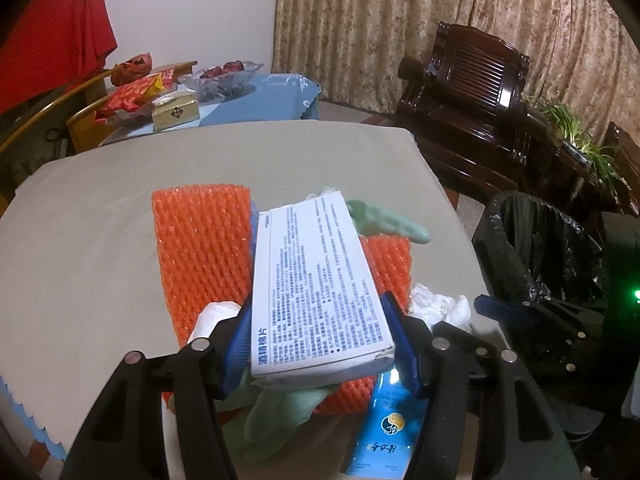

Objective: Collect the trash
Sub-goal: 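Carry the box and tissue over the bin and open both grippers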

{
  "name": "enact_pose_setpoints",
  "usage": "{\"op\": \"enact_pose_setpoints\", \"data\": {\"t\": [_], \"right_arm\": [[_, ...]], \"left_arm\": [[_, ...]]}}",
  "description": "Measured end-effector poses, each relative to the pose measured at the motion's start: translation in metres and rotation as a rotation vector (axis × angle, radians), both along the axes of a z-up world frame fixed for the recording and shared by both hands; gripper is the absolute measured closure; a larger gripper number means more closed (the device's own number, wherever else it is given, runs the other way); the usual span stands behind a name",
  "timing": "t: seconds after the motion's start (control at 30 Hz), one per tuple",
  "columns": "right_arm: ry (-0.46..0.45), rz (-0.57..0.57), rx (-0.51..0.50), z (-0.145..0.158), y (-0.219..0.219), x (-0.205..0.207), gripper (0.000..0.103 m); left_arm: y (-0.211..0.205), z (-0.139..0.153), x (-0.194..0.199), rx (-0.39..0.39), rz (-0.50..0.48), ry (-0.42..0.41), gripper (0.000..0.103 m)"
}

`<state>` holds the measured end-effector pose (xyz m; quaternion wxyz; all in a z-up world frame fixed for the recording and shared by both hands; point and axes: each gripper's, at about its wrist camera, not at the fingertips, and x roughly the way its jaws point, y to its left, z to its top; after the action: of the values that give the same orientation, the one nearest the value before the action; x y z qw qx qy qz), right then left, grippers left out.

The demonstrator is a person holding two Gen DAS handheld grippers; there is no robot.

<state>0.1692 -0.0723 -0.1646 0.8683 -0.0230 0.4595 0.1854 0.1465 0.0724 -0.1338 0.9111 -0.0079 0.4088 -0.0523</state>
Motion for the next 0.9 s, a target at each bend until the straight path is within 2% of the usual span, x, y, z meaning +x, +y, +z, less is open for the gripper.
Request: {"op": "enact_pose_setpoints", "data": {"t": [0.03, 0.1, 0.2, 0.57, 0.9], "right_arm": [[0.004, 0.026, 0.006, 0.0, 0.001, 0.0, 0.075], [-0.008, 0.032, -0.013, 0.002, 0.0, -0.001, 0.085], [-0.015, 0.039, 0.017, 0.008, -0.006, -0.001, 0.09], [-0.152, -0.014, 0.057, 0.061, -0.035, -0.004, 0.091], [-0.131, -0.03, 0.039, 0.051, -0.05, -0.006, 0.091]], "left_arm": [[0.0, 0.0, 0.0, 0.001, 0.001, -0.002, 0.043], [0.001, 0.0, 0.0, -0.003, 0.004, -0.002, 0.043], [-0.001, 0.002, 0.0, -0.002, 0.001, -0.006, 0.043], [-0.015, 0.022, 0.0, -0.034, -0.037, -0.053, 0.047], [-0.031, -0.009, -0.001, 0.019, -0.058, 0.023, 0.049]]}}
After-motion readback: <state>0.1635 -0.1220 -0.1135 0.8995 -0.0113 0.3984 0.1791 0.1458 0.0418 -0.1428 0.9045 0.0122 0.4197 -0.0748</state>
